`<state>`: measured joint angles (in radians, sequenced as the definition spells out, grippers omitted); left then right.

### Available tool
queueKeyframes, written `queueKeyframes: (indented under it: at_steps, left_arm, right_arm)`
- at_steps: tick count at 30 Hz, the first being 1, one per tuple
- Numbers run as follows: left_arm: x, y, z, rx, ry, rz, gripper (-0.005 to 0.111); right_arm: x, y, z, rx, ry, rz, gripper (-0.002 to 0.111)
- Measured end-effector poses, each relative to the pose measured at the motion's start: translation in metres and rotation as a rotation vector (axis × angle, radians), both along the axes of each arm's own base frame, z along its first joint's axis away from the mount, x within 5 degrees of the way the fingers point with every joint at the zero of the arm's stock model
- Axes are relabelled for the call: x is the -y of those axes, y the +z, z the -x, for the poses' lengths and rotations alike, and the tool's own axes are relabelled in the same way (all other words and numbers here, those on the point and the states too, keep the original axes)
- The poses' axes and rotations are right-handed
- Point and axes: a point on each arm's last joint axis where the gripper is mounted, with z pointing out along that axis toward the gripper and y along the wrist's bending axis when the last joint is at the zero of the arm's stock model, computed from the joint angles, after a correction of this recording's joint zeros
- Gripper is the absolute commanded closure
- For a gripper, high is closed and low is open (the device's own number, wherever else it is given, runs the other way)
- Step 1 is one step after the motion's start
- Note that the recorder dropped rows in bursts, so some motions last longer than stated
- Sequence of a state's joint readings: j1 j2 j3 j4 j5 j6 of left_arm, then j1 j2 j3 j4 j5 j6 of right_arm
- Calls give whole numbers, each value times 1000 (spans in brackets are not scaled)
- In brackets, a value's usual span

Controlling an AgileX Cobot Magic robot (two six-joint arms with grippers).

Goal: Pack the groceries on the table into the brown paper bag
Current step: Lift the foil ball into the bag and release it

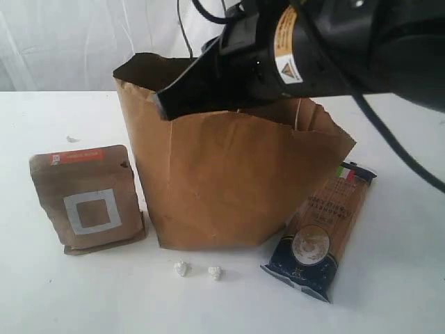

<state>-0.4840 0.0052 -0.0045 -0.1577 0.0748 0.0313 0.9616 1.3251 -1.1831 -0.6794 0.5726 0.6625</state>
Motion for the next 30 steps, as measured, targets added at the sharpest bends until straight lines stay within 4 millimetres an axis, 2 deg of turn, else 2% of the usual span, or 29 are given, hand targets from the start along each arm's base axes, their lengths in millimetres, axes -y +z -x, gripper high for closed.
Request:
queueKeyframes:
  at_steps: [6,12,15,20,22,27,30]
  left_arm:
    - [0,0,0,0,0,0,106]
    - [0,0,0,0,0,0,106]
    - [0,0,0,0,0,0,106]
    - [0,0,0,0,0,0,106]
    - [0,0,0,0,0,0,106]
    - [0,0,0,0,0,0,106]
    - [0,0,0,0,0,0,106]
  right_arm:
    - [1,-13,-30,-40,-86,30,103]
    - [-5,-19,-46,-59,-112,32,101]
    - [-8,-19,-48,-61,-112,32,92]
    - [-9,-19,-48,-61,-111,30,64]
    - [-9,-19,-48,-61,-110,31,57]
    - [-8,-18,-48,-54,-106,34,57]
    - [-4,-9,-44,-35,-99,17,57]
